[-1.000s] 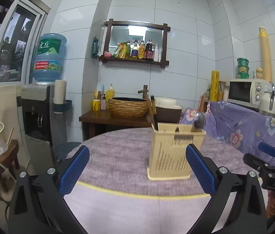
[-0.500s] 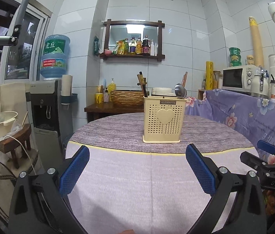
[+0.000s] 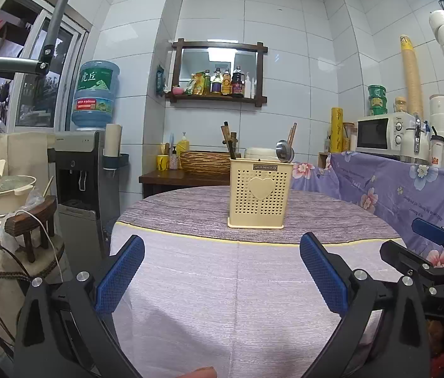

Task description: Organize utensils

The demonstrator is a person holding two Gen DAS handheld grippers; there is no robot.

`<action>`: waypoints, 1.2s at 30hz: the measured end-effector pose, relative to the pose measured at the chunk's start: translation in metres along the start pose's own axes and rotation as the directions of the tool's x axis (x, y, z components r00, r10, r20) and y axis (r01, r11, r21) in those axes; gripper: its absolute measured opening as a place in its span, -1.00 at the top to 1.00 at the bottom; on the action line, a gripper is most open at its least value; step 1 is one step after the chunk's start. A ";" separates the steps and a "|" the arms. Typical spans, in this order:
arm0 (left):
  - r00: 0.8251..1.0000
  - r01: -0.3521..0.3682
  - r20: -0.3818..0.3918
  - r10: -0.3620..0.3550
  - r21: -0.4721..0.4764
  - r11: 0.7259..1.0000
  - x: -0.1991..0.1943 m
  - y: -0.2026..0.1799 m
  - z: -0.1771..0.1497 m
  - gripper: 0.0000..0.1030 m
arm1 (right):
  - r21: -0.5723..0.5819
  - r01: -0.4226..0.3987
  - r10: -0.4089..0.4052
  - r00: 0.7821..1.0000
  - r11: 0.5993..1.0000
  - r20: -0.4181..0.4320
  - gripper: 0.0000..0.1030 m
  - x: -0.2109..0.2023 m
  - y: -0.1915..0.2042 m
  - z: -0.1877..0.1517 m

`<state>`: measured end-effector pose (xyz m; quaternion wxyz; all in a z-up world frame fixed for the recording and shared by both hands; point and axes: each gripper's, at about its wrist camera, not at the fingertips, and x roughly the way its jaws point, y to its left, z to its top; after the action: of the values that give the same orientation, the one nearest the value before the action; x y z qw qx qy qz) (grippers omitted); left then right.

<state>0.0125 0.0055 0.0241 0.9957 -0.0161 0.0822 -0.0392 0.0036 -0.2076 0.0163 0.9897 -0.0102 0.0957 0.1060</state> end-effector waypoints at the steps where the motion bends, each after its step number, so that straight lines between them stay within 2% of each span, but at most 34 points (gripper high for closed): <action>1: 1.000 -0.001 0.002 0.001 -0.003 1.000 -0.001 0.000 0.000 -0.90 | 0.000 0.002 -0.002 1.000 1.000 -0.002 -0.89 0.000 0.000 -0.001; 36: 1.000 -0.003 0.003 0.003 -0.003 1.000 -0.003 -0.002 -0.004 -0.90 | 0.011 -0.001 0.002 1.000 1.000 -0.018 -0.89 0.002 0.000 0.001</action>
<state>0.0092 0.0036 0.0209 0.9959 -0.0177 0.0808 -0.0376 0.0057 -0.2074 0.0172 0.9888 -0.0056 0.1052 0.1061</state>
